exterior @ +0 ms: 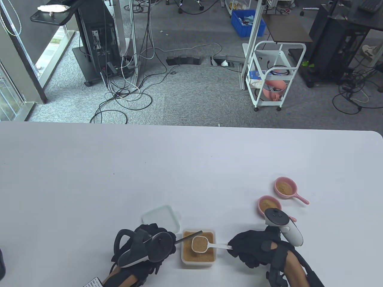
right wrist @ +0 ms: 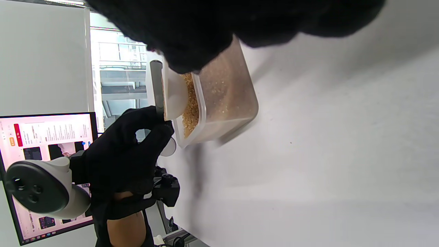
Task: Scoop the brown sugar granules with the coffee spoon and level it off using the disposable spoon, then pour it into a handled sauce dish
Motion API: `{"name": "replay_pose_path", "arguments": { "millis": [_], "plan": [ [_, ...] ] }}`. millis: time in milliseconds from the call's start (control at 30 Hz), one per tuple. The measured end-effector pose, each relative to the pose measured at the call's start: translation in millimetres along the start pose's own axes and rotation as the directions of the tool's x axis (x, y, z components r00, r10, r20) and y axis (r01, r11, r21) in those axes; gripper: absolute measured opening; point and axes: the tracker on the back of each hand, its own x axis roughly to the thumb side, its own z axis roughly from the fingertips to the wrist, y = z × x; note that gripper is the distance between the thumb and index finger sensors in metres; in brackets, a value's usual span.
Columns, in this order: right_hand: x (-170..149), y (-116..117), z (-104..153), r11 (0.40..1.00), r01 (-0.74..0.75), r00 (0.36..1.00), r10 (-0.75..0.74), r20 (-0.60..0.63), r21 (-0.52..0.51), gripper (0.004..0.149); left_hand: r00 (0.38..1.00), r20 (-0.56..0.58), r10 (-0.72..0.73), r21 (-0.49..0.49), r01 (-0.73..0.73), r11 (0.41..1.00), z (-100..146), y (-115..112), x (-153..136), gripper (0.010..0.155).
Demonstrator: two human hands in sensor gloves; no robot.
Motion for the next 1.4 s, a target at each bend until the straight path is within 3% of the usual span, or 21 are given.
{"name": "replay_pose_path", "arguments": {
  "millis": [400,700,1000,1400],
  "plan": [
    [0.2,-1.6,1.3,1.000,-0.008,1.000,0.008,-0.003,-0.013,0.045,0.999,-0.018,0.045,0.000,-0.045,0.999,1.3,7.0,-10.7,0.041],
    [0.1,-2.2,1.7,1.000,-0.012,1.000,0.012,-0.006,-0.019,0.045,1.000,-0.023,0.019,-0.087,-0.020,0.996,-3.7,-4.6,-12.1,0.041],
    [0.2,-2.8,2.0,1.000,-0.012,1.000,0.012,-0.001,-0.021,0.045,0.999,-0.028,0.032,-0.049,-0.033,0.998,-1.3,2.4,-14.5,0.041],
    [-0.1,-2.7,2.2,1.000,-0.016,1.000,0.016,-0.007,-0.022,0.045,1.000,-0.025,0.015,-0.090,-0.017,0.996,-3.5,-5.4,-13.9,0.041]
  ]
}}
